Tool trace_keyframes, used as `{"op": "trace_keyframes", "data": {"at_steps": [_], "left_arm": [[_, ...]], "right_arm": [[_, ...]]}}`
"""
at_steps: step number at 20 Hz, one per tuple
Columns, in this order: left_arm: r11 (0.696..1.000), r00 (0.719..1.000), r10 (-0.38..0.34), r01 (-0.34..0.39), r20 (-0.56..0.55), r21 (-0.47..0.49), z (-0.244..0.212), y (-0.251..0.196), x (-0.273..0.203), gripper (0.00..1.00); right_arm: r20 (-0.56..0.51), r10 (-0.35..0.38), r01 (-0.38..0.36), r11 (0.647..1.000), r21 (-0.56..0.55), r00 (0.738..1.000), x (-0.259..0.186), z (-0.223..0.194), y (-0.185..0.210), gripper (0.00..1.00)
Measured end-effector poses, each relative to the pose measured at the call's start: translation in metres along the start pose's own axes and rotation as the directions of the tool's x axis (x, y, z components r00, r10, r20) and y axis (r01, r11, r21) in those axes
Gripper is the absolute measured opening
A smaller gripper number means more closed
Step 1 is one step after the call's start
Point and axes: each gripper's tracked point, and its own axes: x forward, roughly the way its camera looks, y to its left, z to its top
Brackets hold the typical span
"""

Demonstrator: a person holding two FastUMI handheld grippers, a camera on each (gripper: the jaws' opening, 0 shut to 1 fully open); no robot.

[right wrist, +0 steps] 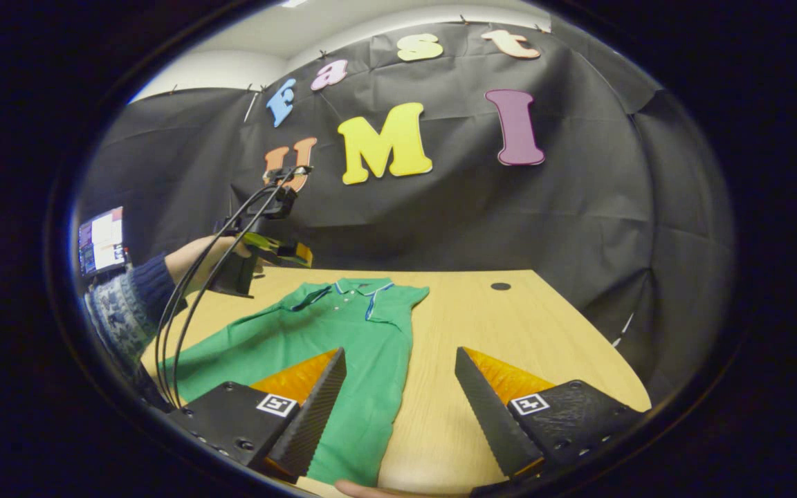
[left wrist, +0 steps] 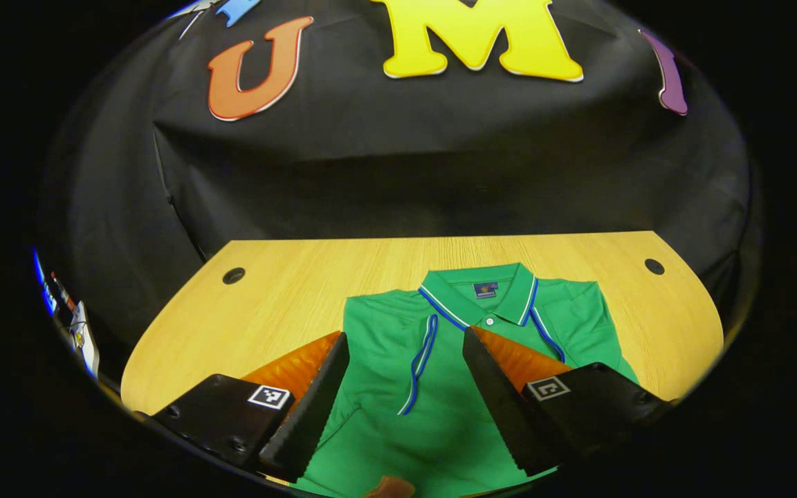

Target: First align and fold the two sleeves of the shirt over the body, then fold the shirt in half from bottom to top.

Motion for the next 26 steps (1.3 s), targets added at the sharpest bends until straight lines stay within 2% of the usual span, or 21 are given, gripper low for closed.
{"op": "trace_keyframes", "data": {"at_steps": [7, 14, 18, 23, 24, 25, 26], "left_arm": [[0.997, 0.986, -0.019, 0.032, 0.168, -0.074, 0.000, 0.031, -0.116, 1.00], [0.999, 0.962, 0.000, 0.011, 0.273, -0.036, -0.035, 0.064, -0.206, 1.00], [0.996, 0.951, -0.035, 0.057, 0.308, -0.064, -0.066, 0.070, -0.238, 1.00], [0.997, 0.928, -0.019, 0.047, 0.371, -0.067, -0.082, 0.091, -0.255, 1.00], [0.995, 0.925, -0.025, 0.057, 0.378, -0.076, -0.082, 0.090, -0.256, 1.00], [0.994, 0.924, -0.032, 0.068, 0.380, -0.080, -0.084, 0.089, -0.256, 1.00], [0.994, 0.925, -0.040, 0.077, 0.377, -0.084, -0.086, 0.087, -0.254, 1.00]], "right_arm": [[0.043, -0.054, 0.054, 0.998, -0.013, 0.998, -0.033, 0.020, 0.003, 0.96], [0.104, -0.073, 0.074, 0.997, -0.009, 0.992, -0.061, 0.044, 0.022, 0.95], [0.143, -0.070, 0.076, 0.997, -0.035, 0.987, -0.070, 0.053, 0.037, 0.96], [0.181, -0.065, 0.081, 0.994, -0.080, 0.981, -0.080, 0.054, 0.047, 0.96], [0.185, -0.060, 0.076, 0.994, -0.081, 0.981, -0.079, 0.054, 0.049, 0.99], [0.183, -0.055, 0.071, 0.994, -0.084, 0.982, -0.079, 0.054, 0.051, 0.95], [0.179, -0.052, 0.068, 0.994, -0.087, 0.983, -0.077, 0.053, 0.053, 0.96]]}}
